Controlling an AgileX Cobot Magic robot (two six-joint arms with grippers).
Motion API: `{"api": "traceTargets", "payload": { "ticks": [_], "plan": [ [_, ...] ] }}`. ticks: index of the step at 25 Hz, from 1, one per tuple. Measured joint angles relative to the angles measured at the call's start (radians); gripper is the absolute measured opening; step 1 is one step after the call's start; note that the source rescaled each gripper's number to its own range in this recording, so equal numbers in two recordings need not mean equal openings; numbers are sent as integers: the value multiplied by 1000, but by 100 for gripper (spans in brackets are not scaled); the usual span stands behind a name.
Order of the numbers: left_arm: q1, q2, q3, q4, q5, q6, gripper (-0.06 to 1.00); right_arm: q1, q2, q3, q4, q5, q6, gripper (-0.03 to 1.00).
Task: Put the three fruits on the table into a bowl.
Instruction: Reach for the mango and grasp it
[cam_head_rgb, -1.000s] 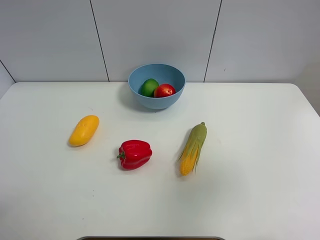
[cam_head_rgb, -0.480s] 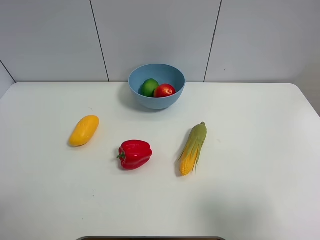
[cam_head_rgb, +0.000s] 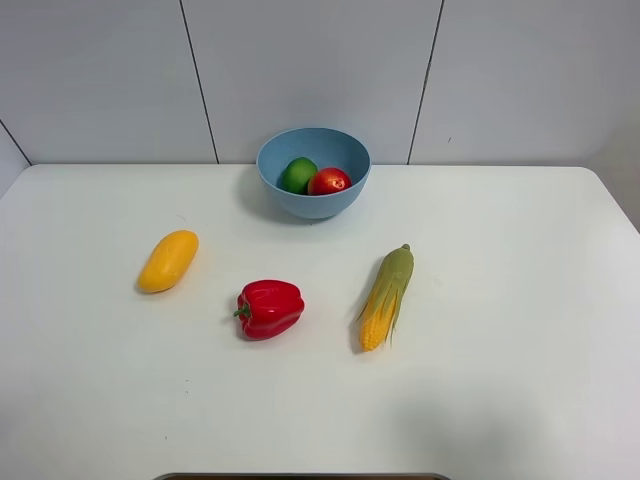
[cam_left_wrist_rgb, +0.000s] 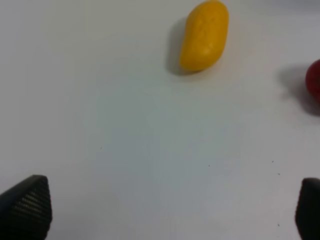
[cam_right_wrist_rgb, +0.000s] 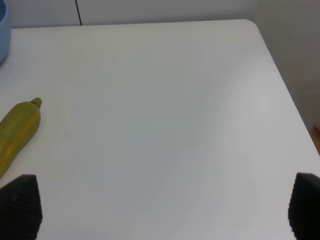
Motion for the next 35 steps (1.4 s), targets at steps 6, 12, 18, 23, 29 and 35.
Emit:
{"api": "traceTargets", "payload": {
  "ticks": [6, 12, 18, 23, 29, 35],
  "plan": [
    [0, 0, 0, 0, 0, 0, 100, 0, 0, 0, 0, -1, 0, 100],
    [0, 0, 0, 0, 0, 0, 100, 0, 0, 3, 0, -1, 0, 100],
    [0, 0, 0, 0, 0, 0, 100, 0, 0, 7, 0, -1, 0, 100],
    [0, 0, 0, 0, 0, 0, 100, 0, 0, 7, 0, -1, 0, 100],
    [0, 0, 0, 15, 0, 0, 100, 0, 0, 7, 0, -1, 0, 100],
    [0, 0, 0, 30, 0, 0, 100, 0, 0, 7, 0, -1, 0, 100]
  ]
}}
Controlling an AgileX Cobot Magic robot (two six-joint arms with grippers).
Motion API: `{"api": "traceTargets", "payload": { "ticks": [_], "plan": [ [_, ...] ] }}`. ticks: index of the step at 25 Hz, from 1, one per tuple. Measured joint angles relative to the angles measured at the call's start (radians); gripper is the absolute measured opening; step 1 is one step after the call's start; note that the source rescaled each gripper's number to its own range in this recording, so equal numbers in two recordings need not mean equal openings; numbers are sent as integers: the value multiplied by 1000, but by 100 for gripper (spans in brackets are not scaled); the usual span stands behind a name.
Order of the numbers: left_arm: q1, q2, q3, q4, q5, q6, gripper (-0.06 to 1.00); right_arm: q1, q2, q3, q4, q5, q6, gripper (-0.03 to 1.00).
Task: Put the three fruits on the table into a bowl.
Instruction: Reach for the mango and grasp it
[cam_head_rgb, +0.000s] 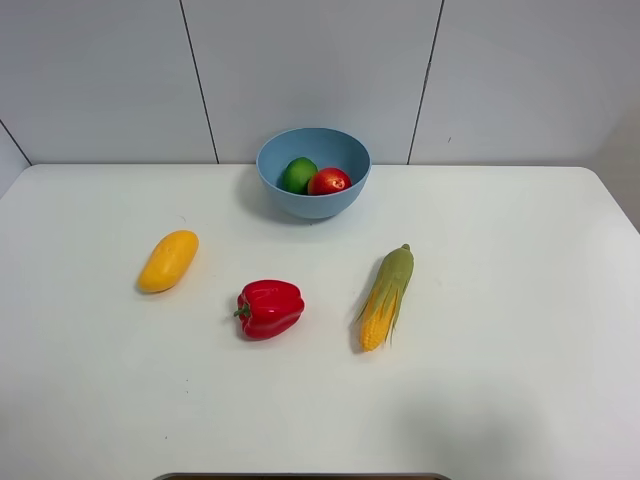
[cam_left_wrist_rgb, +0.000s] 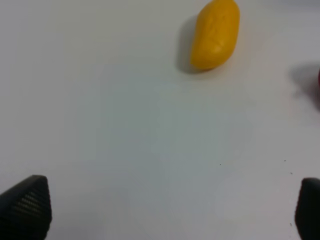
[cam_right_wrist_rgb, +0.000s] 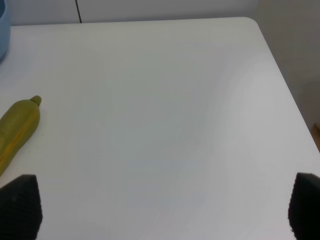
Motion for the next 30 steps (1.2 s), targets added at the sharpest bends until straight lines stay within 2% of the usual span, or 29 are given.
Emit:
{"api": "traceTargets", "payload": {
  "ticks": [8, 15, 19, 30],
  "plan": [
    [0, 8, 0, -17, -13, 0, 100, 0, 0, 0, 0, 0, 0, 100],
    [0, 218, -38, -46, -63, 40, 100, 0, 0, 0, 0, 0, 0, 100],
    [0, 403, -136, -52, -96, 106, 100, 0, 0, 0, 0, 0, 0, 100],
    [0, 1016, -529, -108, -109, 278, 100, 0, 0, 0, 0, 0, 0, 100]
  ]
}}
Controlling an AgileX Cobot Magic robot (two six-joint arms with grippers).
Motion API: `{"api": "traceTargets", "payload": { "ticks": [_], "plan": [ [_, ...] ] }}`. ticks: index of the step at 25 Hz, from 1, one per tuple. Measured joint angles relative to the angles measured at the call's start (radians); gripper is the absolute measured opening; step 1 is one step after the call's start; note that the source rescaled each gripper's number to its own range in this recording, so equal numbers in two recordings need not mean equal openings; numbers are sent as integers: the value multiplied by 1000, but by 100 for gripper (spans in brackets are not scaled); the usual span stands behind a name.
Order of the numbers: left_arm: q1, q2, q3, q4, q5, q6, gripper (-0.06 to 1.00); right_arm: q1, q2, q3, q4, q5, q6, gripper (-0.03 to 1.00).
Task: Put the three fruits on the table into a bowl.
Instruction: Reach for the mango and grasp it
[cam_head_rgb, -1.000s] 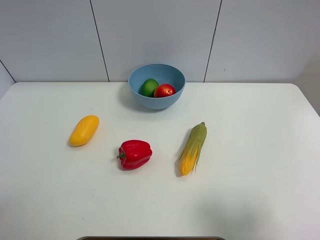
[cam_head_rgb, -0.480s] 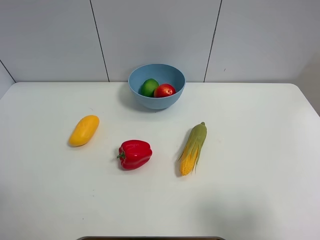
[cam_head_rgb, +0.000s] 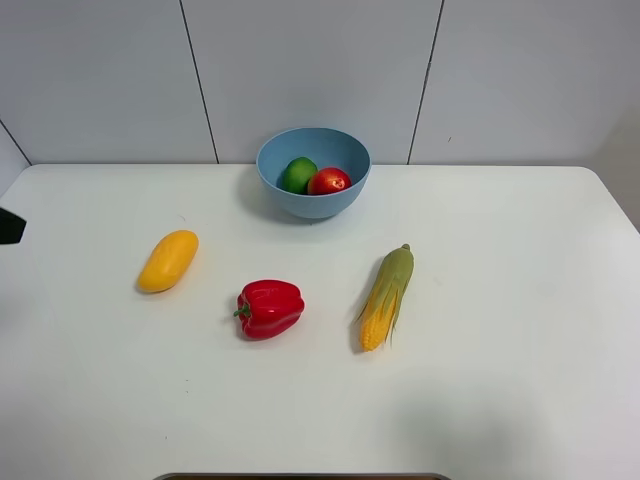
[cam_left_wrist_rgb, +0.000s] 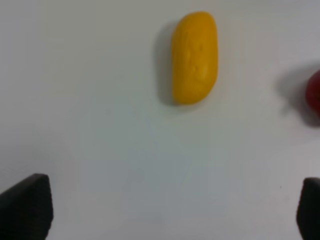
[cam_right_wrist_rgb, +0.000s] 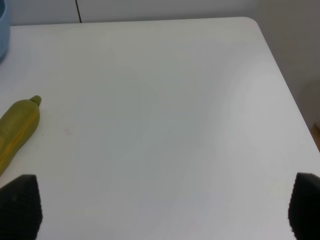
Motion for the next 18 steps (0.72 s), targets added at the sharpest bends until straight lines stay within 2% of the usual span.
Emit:
{"api": "traceTargets", "payload": {
  "ticks": [8, 14, 18],
  "plan": [
    [0, 338, -209, -43, -10, 71, 100, 0, 0, 0, 0, 0, 0, 100],
    [-1, 506, -280, -48, -47, 76, 100, 0, 0, 0, 0, 0, 0, 100],
    [-29, 585, -289, -39, -91, 76, 100, 0, 0, 0, 0, 0, 0, 100]
  ]
}}
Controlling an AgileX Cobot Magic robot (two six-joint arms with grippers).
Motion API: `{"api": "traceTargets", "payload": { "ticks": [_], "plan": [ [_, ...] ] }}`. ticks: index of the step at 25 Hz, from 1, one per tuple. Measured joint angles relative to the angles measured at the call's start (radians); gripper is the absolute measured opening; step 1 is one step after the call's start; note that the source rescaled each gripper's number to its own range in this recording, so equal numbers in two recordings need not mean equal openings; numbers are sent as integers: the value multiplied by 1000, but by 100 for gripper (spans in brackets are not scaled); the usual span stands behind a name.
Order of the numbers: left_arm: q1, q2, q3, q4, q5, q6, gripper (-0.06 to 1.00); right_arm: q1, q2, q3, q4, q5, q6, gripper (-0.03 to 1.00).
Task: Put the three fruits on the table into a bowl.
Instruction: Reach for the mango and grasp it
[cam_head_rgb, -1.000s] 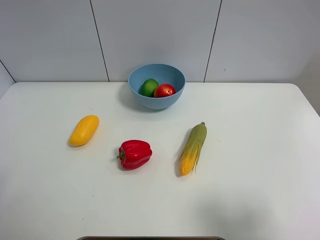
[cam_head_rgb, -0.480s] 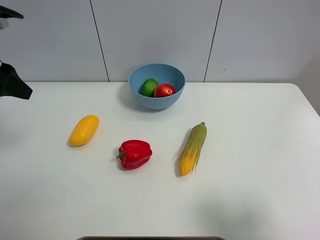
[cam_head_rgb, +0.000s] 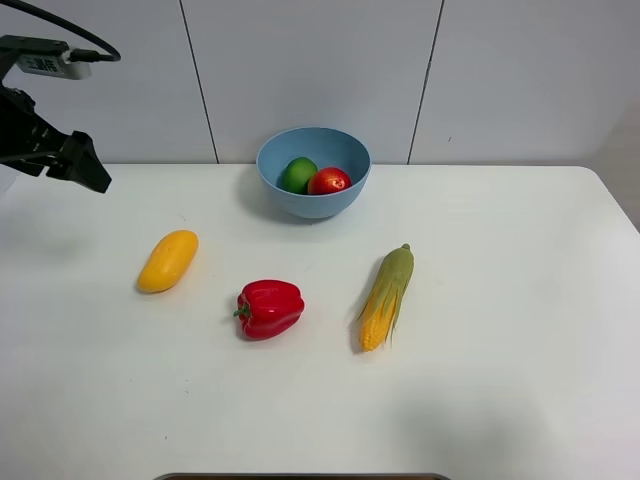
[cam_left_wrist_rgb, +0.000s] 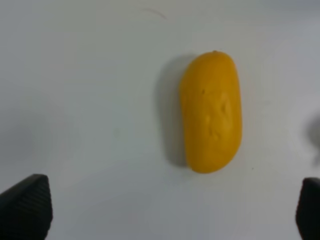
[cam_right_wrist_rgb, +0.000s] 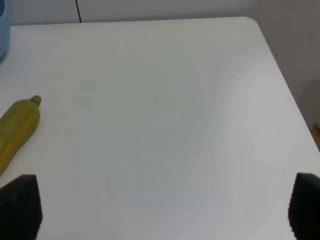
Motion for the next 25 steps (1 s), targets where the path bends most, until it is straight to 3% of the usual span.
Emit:
{"api": "traceTargets", "payload": {
  "ticks": [11, 25],
  "plan": [
    [-107, 194, -1, 8, -55, -52, 100, 0, 0, 0, 0, 0, 0, 100],
    [-136, 319, -2, 7, -79, -104, 100, 0, 0, 0, 0, 0, 0, 100]
  ]
}}
